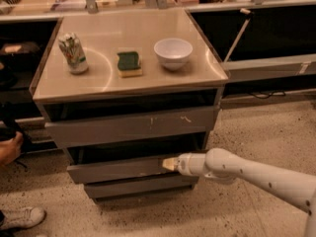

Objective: Close middle drawer

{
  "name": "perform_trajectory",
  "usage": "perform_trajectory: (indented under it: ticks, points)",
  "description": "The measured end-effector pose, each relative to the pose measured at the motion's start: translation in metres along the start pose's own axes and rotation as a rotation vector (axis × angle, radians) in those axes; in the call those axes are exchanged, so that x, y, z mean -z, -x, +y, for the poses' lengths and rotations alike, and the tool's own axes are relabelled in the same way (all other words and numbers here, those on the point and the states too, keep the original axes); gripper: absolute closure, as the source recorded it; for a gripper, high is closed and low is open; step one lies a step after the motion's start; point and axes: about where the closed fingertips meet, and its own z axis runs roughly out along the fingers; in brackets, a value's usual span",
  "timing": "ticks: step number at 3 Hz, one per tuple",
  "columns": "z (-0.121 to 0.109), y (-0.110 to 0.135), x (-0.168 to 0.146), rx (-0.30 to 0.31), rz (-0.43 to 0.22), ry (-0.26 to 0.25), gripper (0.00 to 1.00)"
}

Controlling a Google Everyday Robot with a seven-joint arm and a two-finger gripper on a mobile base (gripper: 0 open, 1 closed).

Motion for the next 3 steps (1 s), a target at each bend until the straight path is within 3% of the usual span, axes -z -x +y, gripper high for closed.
perform_trajectory:
  ticks: [1,2,3]
  points:
    - [0.0,-0.001,0.001,0.0,0.0,0.0,1.0]
    - [0.02,0.024,-0.038,0.039,0.006,0.038,1.0]
    - [0.021,0.022,-0.038,0.041,0.006,0.04,1.0]
